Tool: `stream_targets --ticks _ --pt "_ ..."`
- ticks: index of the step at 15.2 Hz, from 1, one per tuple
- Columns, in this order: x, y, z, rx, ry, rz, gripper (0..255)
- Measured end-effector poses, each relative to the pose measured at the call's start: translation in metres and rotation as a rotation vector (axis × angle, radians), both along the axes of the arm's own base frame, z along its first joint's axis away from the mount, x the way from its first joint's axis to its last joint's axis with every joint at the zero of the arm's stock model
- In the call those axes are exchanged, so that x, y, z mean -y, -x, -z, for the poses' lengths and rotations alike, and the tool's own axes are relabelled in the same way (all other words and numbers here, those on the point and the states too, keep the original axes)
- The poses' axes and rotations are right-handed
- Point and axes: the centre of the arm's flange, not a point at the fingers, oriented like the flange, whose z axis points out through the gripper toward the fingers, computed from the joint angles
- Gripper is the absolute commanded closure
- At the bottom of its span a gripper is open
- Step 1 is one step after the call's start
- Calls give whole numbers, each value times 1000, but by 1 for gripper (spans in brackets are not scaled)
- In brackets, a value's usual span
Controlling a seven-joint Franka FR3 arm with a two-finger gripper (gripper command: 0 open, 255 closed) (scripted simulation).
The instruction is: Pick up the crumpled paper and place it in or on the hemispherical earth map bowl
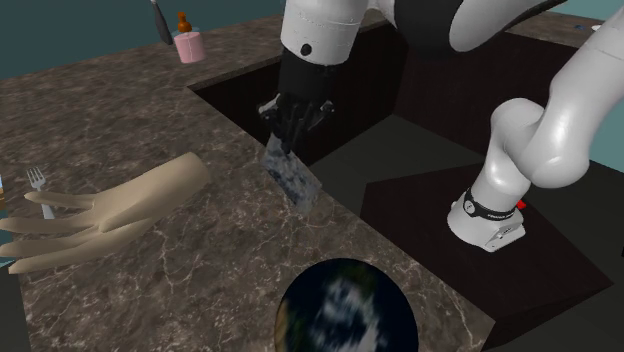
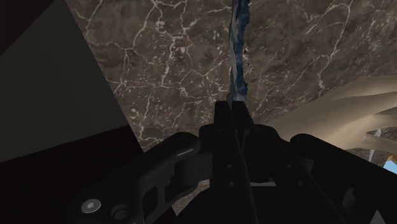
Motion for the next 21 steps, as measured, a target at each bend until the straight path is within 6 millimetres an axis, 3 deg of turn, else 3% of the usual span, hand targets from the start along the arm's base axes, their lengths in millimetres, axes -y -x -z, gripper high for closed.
stream_targets --ticks 15,17,21 --pt "-195 41 1 0 0 -2 255" --pt "-206 43 8 0 0 -1 255" --pt "-209 44 30 0 0 0 255"
